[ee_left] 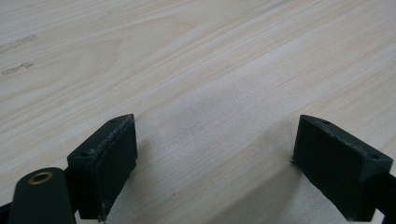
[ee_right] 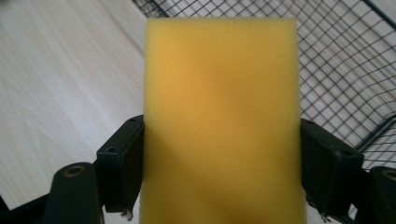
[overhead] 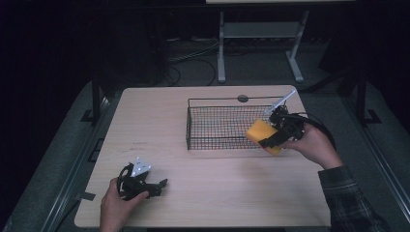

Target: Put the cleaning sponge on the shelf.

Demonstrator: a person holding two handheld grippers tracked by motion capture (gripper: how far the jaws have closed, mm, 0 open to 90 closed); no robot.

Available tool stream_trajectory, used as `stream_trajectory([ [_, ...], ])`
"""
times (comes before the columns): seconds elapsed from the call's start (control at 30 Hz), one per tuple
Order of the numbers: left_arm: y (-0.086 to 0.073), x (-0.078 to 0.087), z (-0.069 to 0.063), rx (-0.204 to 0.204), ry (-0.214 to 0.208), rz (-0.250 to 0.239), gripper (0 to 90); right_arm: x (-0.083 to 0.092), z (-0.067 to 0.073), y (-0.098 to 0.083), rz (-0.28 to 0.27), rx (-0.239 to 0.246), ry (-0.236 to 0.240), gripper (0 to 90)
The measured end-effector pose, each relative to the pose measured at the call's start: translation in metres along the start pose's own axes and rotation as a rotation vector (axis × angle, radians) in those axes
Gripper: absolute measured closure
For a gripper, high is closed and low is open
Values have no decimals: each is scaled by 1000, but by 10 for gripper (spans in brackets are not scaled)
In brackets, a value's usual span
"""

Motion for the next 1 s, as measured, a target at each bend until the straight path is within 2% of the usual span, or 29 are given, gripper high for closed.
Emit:
stream_trajectory([
  [0.27, 0, 0, 0, 2, 0, 0, 127, 4, -23, 9, -2, -51, -34, 246],
  [0.5, 0, 0, 0, 1, 0, 0, 127, 3, -35, 14, -5, -84, -45, 246],
  [1.0, 0, 0, 0, 2, -1, 1, 127, -13, -68, 20, -1, -184, -90, 245],
])
Point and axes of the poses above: each handheld gripper's, and its own axes: x roughly backward along the jaws, y roughly out of its top, z roughly to its left, the point moved 3 cm from there along -x, roughly forward along the jaws, and after that the axes turned 6 degrees about y, right-handed, at the moved point
